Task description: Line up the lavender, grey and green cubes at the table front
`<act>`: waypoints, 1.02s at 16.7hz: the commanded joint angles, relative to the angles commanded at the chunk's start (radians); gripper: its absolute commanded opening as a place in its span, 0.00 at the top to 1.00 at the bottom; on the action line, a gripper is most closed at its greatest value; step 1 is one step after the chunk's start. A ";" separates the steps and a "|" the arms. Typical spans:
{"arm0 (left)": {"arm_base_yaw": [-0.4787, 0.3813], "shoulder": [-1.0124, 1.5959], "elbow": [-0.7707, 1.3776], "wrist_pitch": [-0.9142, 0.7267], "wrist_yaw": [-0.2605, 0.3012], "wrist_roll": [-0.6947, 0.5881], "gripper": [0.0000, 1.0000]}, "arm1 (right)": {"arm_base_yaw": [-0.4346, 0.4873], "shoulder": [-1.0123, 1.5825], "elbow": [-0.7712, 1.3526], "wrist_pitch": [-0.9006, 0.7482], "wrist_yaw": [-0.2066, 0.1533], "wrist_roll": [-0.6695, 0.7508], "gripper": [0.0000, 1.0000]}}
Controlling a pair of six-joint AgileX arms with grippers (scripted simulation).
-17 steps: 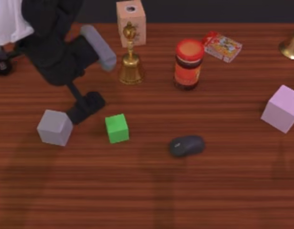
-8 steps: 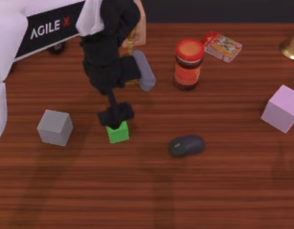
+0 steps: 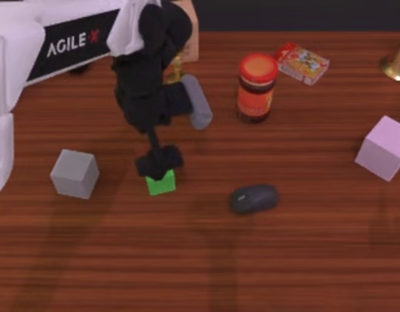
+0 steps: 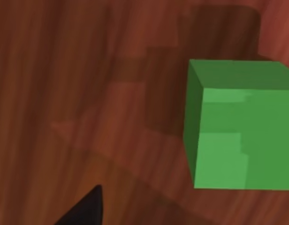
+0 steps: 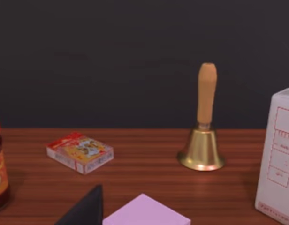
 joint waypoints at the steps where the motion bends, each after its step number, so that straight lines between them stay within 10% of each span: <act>1: 0.000 0.012 -0.020 0.033 0.000 0.000 0.00 | 0.000 0.000 0.000 0.000 0.000 0.000 0.00; 11: -0.001 0.100 -0.148 0.251 0.001 0.001 0.00 | 0.000 0.000 0.000 0.000 0.000 0.000 0.00; 17: -0.001 0.100 -0.148 0.251 0.001 0.001 0.45 | 0.000 0.000 0.000 0.000 0.000 0.000 0.00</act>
